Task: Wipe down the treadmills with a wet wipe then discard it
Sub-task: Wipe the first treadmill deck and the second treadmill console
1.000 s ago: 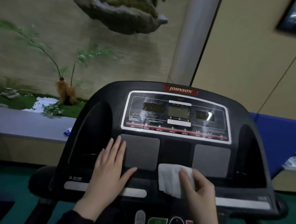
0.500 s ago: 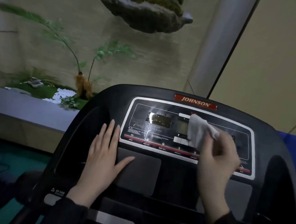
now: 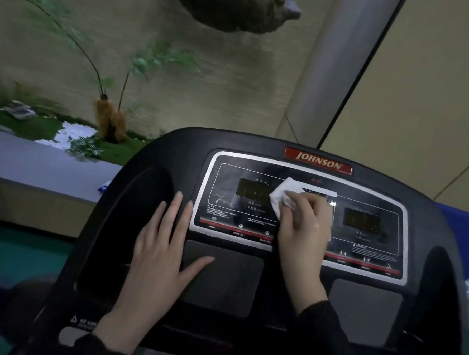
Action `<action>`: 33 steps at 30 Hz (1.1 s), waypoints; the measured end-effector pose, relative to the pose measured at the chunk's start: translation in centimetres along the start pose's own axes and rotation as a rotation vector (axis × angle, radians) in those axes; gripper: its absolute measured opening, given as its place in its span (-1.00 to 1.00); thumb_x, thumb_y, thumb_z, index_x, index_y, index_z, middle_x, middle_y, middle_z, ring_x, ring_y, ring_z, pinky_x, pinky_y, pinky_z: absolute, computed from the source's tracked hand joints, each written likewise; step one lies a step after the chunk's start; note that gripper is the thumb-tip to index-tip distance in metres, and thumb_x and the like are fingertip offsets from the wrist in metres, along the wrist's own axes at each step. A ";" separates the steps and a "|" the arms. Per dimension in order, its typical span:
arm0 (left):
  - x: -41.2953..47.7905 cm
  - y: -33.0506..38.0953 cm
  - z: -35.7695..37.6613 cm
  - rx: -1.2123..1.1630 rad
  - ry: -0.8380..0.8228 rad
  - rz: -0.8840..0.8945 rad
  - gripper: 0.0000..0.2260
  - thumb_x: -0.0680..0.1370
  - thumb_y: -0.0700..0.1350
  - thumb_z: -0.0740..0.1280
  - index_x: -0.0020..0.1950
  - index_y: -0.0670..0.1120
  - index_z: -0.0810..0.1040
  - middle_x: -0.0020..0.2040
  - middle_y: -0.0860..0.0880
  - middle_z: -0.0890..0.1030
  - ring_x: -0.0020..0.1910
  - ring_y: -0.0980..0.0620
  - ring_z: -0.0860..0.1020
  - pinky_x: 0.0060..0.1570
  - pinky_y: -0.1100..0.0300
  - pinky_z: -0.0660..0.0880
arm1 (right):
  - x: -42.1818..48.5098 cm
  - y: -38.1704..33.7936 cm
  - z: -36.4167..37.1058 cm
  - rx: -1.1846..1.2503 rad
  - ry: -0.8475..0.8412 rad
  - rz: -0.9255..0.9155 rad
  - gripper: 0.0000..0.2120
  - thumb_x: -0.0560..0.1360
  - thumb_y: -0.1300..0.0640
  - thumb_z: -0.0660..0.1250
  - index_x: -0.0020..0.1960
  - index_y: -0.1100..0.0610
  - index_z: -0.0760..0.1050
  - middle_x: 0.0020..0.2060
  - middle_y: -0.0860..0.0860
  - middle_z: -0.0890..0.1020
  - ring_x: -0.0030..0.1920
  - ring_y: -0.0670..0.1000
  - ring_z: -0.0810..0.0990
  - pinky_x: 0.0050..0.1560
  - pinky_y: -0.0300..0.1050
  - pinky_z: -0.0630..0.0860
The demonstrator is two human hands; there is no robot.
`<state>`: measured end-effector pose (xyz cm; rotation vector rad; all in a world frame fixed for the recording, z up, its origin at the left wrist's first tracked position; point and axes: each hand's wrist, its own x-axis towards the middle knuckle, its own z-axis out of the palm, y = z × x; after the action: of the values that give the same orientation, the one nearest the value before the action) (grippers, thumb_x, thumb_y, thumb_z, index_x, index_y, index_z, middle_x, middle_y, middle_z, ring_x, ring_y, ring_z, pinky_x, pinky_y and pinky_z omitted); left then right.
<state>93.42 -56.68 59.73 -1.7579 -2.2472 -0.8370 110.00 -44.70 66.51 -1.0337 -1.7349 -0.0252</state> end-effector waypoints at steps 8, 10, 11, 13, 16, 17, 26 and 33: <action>0.1 -0.1 0.2 -0.003 0.014 -0.008 -0.22 0.45 0.37 0.01 0.52 -0.07 0.00 0.56 -0.03 -0.04 0.50 -0.09 0.08 0.30 -0.10 0.30 | -1.3 -2.7 2.1 0.001 -0.020 -0.094 -0.80 0.38 0.45 0.37 -0.02 0.28 0.56 -0.15 0.15 0.57 -0.12 0.10 0.49 -0.16 -0.19 0.41; 0.1 -0.1 0.2 0.003 0.018 -0.009 -0.22 0.45 0.37 0.01 0.52 -0.08 0.03 0.56 -0.03 -0.02 0.49 -0.10 0.10 0.28 -0.10 0.32 | -2.1 -3.0 2.1 0.003 -0.079 -0.153 -0.82 0.38 0.44 0.38 -0.04 0.28 0.56 -0.16 0.15 0.57 -0.14 0.08 0.50 -0.20 -0.15 0.46; 0.1 -0.1 0.2 0.007 0.019 -0.008 -0.22 0.45 0.37 0.01 0.52 -0.08 0.03 0.56 -0.03 -0.02 0.49 -0.10 0.10 0.29 -0.09 0.32 | -2.3 -2.7 1.8 0.009 -0.091 -0.164 -0.84 0.38 0.44 0.39 -0.06 0.29 0.56 -0.17 0.16 0.57 -0.15 0.07 0.50 -0.21 -0.16 0.46; 0.1 -0.2 0.2 0.008 0.021 -0.002 -0.22 0.45 0.37 0.01 0.52 -0.07 0.01 0.56 -0.02 -0.04 0.50 -0.09 0.09 0.30 -0.08 0.29 | -2.0 -1.9 1.1 0.031 -0.073 -0.130 -0.86 0.38 0.43 0.39 -0.08 0.30 0.57 -0.17 0.17 0.57 -0.16 0.06 0.51 -0.21 -0.16 0.48; 0.1 -0.2 0.2 0.015 0.024 0.003 -0.22 0.45 0.37 0.01 0.53 -0.05 -0.02 0.56 -0.01 -0.06 0.50 -0.09 0.06 0.32 -0.05 0.23 | -0.2 -1.4 1.0 0.048 0.001 -0.004 -0.88 0.40 0.42 0.37 -0.08 0.30 0.59 -0.17 0.16 0.57 -0.16 0.04 0.50 -0.18 -0.13 0.47; 0.1 -0.2 0.2 0.015 0.025 0.004 -0.22 0.45 0.37 0.01 0.53 -0.05 -0.01 0.56 -0.01 -0.06 0.50 -0.09 0.06 0.32 -0.04 0.22 | 0.3 -1.6 1.4 0.053 0.016 0.015 -0.88 0.41 0.42 0.36 -0.08 0.30 0.59 -0.18 0.15 0.57 -0.16 0.05 0.50 -0.17 -0.14 0.45; 0.1 -0.4 0.3 -0.003 0.037 0.011 -0.23 0.45 0.36 0.02 0.52 -0.06 0.01 0.56 -0.03 -0.02 0.50 -0.09 0.08 0.32 -0.03 0.25 | -1.8 -2.9 2.2 0.042 -0.088 -0.131 -0.92 0.39 0.42 0.39 -0.14 0.31 0.58 -0.21 0.15 0.55 -0.20 0.05 0.50 -0.21 -0.23 0.41; 0.0 -0.5 0.4 -0.001 0.035 0.010 -0.22 0.45 0.36 0.02 0.52 -0.07 0.00 0.56 -0.02 -0.04 0.50 -0.10 0.08 0.30 -0.02 0.29 | 1.0 -5.1 4.6 0.059 -0.017 -0.030 -0.89 0.38 0.41 0.35 -0.11 0.30 0.59 -0.20 0.18 0.56 -0.21 0.12 0.51 -0.21 -0.32 0.25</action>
<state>93.03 -56.51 59.24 -1.7399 -2.2147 -0.8600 103.11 -45.08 67.60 -0.9672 -1.7565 0.0164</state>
